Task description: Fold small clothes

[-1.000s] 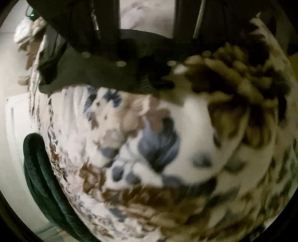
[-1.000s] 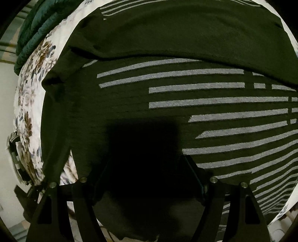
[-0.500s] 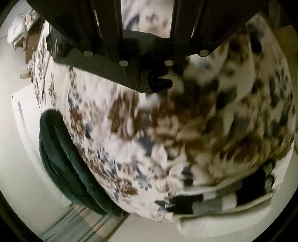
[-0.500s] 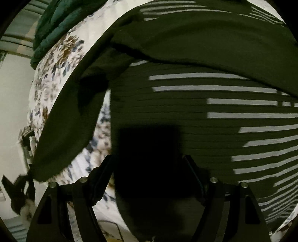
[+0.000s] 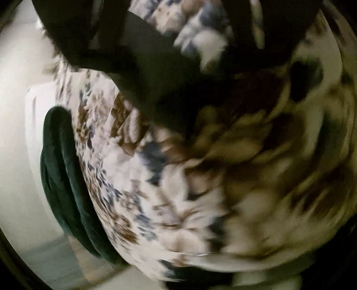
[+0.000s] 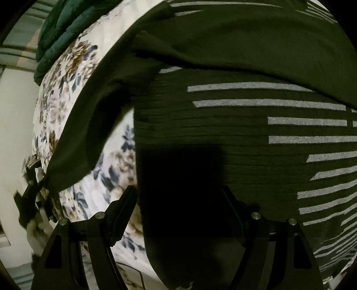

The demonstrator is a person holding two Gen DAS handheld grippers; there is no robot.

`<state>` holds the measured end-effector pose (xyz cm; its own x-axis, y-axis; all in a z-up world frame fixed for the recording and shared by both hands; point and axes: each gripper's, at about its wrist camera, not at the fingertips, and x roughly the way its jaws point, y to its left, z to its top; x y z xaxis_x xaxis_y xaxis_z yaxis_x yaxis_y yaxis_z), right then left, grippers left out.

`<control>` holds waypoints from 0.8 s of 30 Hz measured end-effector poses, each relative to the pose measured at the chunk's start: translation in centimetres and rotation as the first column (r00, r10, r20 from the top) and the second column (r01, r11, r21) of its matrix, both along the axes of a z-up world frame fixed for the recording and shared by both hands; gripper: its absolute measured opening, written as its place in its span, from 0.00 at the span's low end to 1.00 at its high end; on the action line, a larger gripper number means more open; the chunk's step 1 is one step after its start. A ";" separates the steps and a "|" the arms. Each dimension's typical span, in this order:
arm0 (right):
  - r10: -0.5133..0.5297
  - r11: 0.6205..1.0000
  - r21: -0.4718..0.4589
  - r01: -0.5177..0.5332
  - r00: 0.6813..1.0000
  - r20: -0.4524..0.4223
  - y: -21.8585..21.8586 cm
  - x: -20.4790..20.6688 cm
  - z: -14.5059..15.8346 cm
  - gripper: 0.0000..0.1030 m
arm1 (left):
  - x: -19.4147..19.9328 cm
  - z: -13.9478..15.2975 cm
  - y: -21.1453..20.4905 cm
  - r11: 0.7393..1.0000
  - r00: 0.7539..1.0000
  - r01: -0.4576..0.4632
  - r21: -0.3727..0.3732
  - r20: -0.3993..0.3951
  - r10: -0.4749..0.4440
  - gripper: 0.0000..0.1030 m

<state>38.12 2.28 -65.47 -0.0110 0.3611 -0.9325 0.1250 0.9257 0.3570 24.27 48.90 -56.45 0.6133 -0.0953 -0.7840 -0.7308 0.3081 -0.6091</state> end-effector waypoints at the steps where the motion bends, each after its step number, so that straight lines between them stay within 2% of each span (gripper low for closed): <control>1: -0.004 1.000 -0.003 0.004 1.000 -0.002 -0.3 0.0 -0.2 0.75 | -1.3 -0.3 -0.5 0.998 0.999 -0.039 -0.044 0.033 0.040 0.62; 5: -0.034 0.999 -0.037 0.035 0.999 0.007 -1.3 0.3 -0.7 0.75 | -1.6 -1.6 -2.9 0.991 0.997 -0.061 -0.118 0.038 0.066 0.62; 9: -0.087 0.994 -0.066 0.088 0.996 0.016 -3.1 1.0 -0.8 0.75 | 1.2 -2.7 -3.7 0.994 0.997 -0.071 -0.084 -0.018 0.070 0.62; 11: -0.110 0.991 -0.075 0.112 0.994 0.021 -4.0 1.3 -0.7 0.75 | 2.3 -2.5 -3.5 0.995 0.995 -0.093 -0.027 -0.033 0.092 0.58; 13: -0.124 0.988 -0.087 0.126 0.992 0.033 -5.1 1.7 -0.4 0.75 | 3.5 -1.5 -3.4 0.995 0.995 -0.077 0.066 -0.064 0.082 0.05; 16: -0.144 0.984 -0.099 0.148 0.988 0.047 -7.0 2.3 0.1 0.75 | 5.0 0.7 -3.8 0.982 0.995 -0.043 0.184 -0.083 0.059 0.05; 19: -0.183 0.976 -0.106 0.189 0.981 0.064 -9.3 2.6 0.7 0.75 | 6.8 4.3 -5.4 0.947 0.996 0.019 0.319 -0.086 0.009 0.05; 20: -0.196 0.972 -0.118 0.204 0.978 0.072 -10.2 2.8 1.0 0.78 | 7.4 5.3 -5.8 0.937 0.996 0.034 0.349 -0.084 -0.005 0.05; 22: -0.219 0.962 -0.147 0.231 0.971 0.094 -12.0 3.0 1.5 1.00 | 8.9 8.5 -7.7 0.903 0.996 0.076 0.423 -0.068 -0.052 0.05; 24: -0.230 0.948 -0.197 0.249 0.967 0.113 -14.2 3.3 2.0 1.00 | 10.7 11.6 -10.0 0.864 0.992 0.125 0.488 -0.054 -0.112 0.05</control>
